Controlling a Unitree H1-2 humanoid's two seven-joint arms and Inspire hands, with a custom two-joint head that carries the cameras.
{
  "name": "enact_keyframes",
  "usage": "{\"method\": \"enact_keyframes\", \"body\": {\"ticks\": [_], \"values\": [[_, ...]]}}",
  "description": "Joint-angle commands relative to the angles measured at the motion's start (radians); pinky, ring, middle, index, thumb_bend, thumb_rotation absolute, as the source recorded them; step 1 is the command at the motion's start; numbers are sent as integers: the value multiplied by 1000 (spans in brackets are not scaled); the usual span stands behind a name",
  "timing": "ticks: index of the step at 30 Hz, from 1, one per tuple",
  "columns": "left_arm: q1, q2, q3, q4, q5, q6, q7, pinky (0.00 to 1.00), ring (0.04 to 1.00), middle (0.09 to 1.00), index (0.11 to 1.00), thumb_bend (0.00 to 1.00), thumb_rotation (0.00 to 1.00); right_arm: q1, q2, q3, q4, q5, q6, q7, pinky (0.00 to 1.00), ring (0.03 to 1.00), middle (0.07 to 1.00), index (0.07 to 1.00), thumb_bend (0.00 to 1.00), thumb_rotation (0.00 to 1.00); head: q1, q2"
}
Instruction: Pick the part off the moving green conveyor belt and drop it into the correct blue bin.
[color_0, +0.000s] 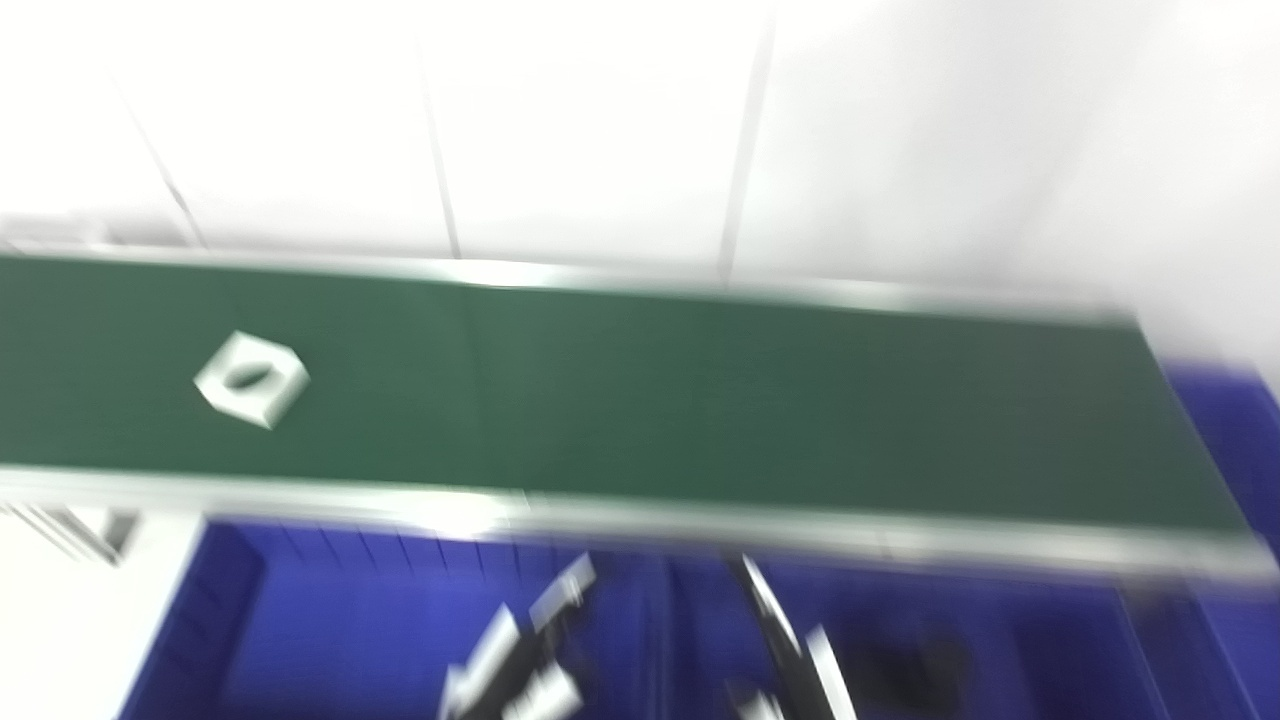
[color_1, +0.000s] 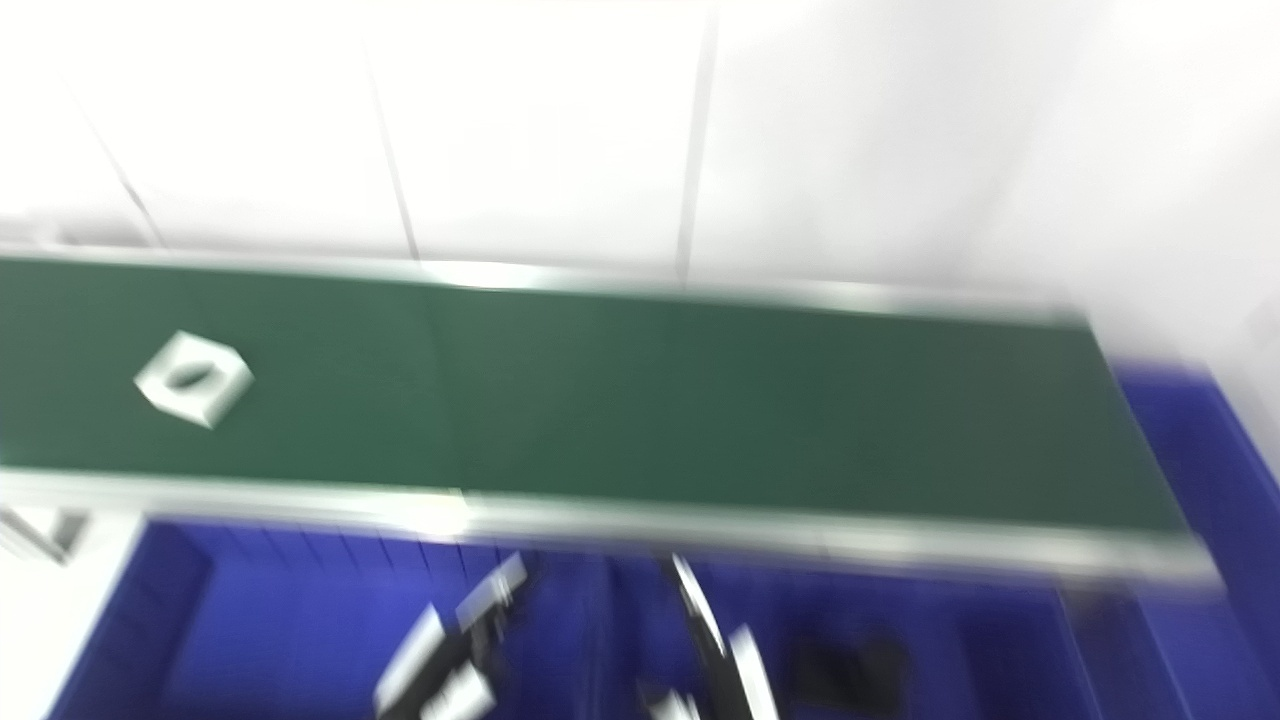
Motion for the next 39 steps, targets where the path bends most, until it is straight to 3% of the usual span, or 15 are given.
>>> {"method": "enact_keyframes", "body": {"ticks": [1,12,23,28,34,39], "values": [[-31,-7,-25,-1,32,-31,63,919,971,971,917,822,911,-13,-6,5,-11,7,-51,-14,976,988,989,960,911,1000,51,-12],[-72,12,-142,38,37,-31,206,845,925,938,886,832,850,-12,-18,-3,-4,48,-51,6,1000,1000,1000,983,892,1000,106,-22],[-77,29,-190,-3,28,-31,242,845,909,929,876,812,785,-13,-16,-13,0,60,-51,18,1000,1000,1000,987,918,1000,143,-12],[-55,80,-209,-199,40,-31,254,842,920,929,877,821,795,-20,-13,-11,4,49,-51,16,1000,1000,1000,988,932,1000,150,-10],[-96,139,-212,-398,85,-31,284,854,906,914,882,820,795,-29,-8,-19,7,64,-51,34,1000,1000,1000,985,919,1000,170,1],[-177,187,-164,-432,190,-31,337,852,928,941,893,835,805,-39,-5,-24,11,50,-51,24,1000,1000,1000,990,921,1000,179,14]]}}
